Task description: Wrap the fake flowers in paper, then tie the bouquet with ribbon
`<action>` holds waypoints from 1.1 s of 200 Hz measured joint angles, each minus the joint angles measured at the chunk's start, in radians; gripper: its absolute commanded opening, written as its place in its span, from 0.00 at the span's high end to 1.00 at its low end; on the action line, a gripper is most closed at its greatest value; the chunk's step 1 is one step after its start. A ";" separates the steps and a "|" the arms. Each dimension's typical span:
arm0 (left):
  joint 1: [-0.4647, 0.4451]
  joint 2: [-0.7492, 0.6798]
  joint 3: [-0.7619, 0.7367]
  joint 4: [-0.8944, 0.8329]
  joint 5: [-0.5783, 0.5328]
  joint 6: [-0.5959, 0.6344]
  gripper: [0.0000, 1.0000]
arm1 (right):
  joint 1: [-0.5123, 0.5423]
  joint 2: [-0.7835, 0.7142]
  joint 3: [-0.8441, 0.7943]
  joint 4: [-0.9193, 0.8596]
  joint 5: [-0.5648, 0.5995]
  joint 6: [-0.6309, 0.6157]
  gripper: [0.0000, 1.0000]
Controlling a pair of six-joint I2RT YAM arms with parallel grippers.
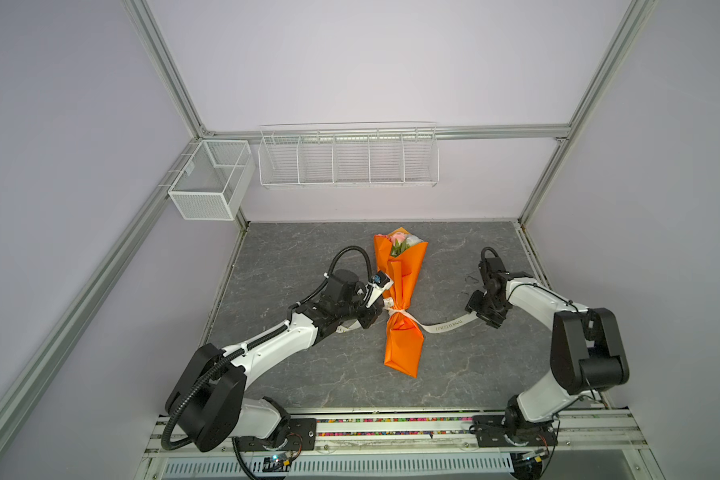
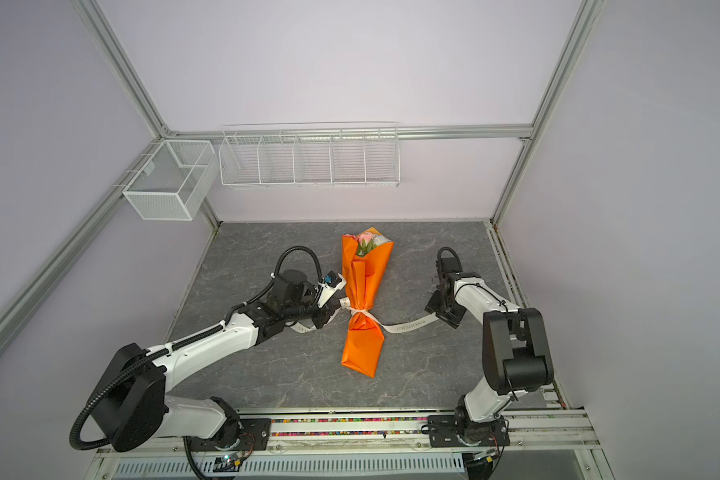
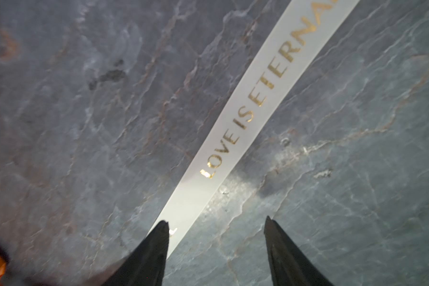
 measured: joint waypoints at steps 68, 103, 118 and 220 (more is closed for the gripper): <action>0.000 0.000 0.000 0.000 0.017 0.000 1.00 | 0.000 0.105 0.065 -0.020 0.011 -0.056 0.45; 0.000 0.000 0.000 -0.006 0.022 0.000 1.00 | 0.000 0.140 0.106 -0.061 0.013 -0.077 0.51; 0.000 0.000 0.002 -0.006 0.025 0.000 1.00 | 0.000 0.150 0.119 -0.066 0.013 -0.083 0.56; 0.000 0.000 0.006 -0.014 0.033 -0.001 1.00 | 0.000 0.163 0.134 -0.068 0.051 -0.106 0.93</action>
